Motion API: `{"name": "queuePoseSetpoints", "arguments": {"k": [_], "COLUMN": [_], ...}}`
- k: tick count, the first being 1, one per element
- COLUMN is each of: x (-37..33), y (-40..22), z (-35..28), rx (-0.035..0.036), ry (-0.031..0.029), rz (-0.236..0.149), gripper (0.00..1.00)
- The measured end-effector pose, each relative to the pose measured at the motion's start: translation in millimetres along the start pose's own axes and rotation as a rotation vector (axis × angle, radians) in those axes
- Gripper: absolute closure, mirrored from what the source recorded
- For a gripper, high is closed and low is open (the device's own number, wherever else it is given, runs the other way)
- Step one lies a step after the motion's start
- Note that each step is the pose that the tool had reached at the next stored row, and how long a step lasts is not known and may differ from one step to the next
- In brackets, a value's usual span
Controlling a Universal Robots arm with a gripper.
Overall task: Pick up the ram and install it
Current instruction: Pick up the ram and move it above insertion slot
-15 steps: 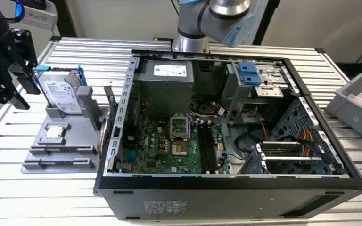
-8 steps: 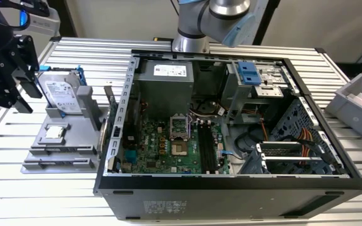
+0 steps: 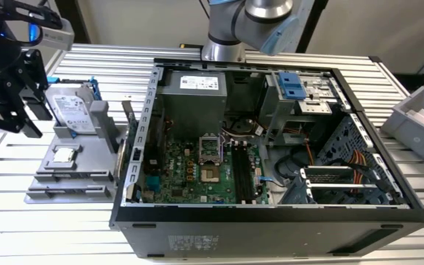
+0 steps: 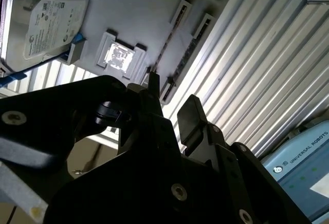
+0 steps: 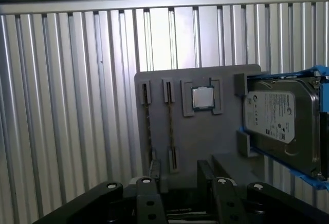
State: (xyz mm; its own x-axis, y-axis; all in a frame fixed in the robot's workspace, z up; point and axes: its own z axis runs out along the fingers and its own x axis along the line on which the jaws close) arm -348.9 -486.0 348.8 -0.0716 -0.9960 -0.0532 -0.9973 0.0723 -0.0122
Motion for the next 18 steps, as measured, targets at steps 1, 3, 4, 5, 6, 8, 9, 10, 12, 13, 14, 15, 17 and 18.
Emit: {"name": "queuePoseSetpoints", "arguments": {"k": [1,3,4,5,6,8,9,10,12,13,14,15,17,18], "x": [0.0,0.1,0.1,0.1,0.1,0.1,0.1,0.2,0.3,0.4,0.5,0.6,0.8,1.0], "y": [0.0,0.0,0.0,0.1,0.1,0.1,0.0,0.0,0.1,0.1,0.1,0.1,0.1,0.1], "z": [0.7,1.7,1.8,1.8,1.8,2.0,2.4,3.2,5.3,6.6,8.2,9.5,11.8,12.8], "rx": [-0.0002,-0.0014,-0.0034,-0.0048,-0.0052,-0.0054,-0.0053,-0.0052,-0.0052,-0.0053,-0.0054,-0.0053,-0.0053,-0.0053], "ry": [0.0001,0.0001,0.0002,0.0004,0.0004,0.0004,0.0004,0.0002,0.0003,0.0004,0.0004,0.0004,0.0003,0.0004], "rz": [-0.001,-0.002,-0.002,-0.002,-0.001,-0.002,-0.002,-0.002,-0.002,-0.002,-0.002,-0.002,-0.002,-0.002], "gripper": [0.0,0.0,0.0,0.0,0.0,0.0,0.0,0.0,0.0,0.0,0.0,0.0,0.0,0.0]}}
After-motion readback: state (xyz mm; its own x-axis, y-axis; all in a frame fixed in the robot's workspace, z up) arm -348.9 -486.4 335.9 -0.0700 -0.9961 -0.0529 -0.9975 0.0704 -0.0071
